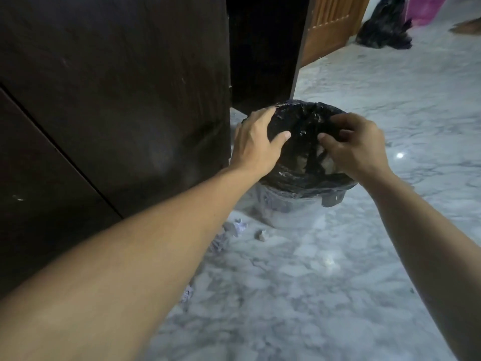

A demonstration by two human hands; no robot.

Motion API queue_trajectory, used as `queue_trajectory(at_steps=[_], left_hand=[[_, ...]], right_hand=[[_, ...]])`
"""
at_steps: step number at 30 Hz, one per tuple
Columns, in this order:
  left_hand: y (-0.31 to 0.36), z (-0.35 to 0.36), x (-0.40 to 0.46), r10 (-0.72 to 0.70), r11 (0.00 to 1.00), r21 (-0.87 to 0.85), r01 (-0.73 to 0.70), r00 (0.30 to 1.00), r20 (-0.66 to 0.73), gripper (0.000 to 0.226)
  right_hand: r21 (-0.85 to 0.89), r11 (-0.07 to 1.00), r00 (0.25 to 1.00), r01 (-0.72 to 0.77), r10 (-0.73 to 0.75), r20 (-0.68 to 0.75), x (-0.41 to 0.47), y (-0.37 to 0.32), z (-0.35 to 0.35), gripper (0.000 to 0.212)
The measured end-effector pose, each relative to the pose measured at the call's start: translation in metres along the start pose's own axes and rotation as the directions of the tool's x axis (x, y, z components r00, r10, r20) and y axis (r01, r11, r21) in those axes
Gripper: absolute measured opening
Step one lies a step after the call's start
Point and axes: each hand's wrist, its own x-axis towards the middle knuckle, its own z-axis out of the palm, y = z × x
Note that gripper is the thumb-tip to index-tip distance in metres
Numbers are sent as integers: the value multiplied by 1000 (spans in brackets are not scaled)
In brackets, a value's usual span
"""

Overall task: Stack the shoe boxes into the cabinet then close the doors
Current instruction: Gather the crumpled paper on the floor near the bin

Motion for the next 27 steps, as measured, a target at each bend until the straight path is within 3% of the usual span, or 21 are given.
queue_trajectory(at_steps=[4, 6, 8, 11, 15, 19, 21, 23, 27], left_hand=[[-30, -30, -43, 32, 999, 7, -31, 982, -188, 49], [-55, -44, -80, -26, 999, 28, 33, 974, -226, 53], [-84, -55, -126, -99, 988, 85, 127, 955, -280, 60], [-120, -66, -196, -214, 926, 235, 297, 923, -321, 76], [-159, -77, -262, -433, 738, 368, 565, 816, -384, 97], [-190, -86, -283, -620, 550, 313, 775, 629, -469, 109], [-200, -86, -284, -670, 528, 258, 809, 584, -458, 112], [-209, -82, -282, -664, 567, 237, 789, 608, -435, 110], [-220, -75, -272, -572, 645, 328, 690, 721, -392, 105]], right_hand=[[173, 954, 960, 243, -211, -183, -46, -37, 12, 30], [209, 890, 910, 405, -371, -183, -84, -53, 29, 22], [243, 850, 884, 467, -455, -106, -119, -53, 57, 18], [204, 910, 911, 361, -391, 133, -152, -29, 105, 26], [-94, 980, 888, 177, -117, 445, -164, 22, 151, 65], [-279, 950, 825, 143, 41, 563, -165, 53, 177, 95], [-292, 942, 804, 163, 45, 593, -165, 57, 187, 102], [-252, 951, 808, 177, 6, 589, -164, 54, 197, 106], [-239, 936, 777, 257, -52, 628, -158, 44, 221, 113]])
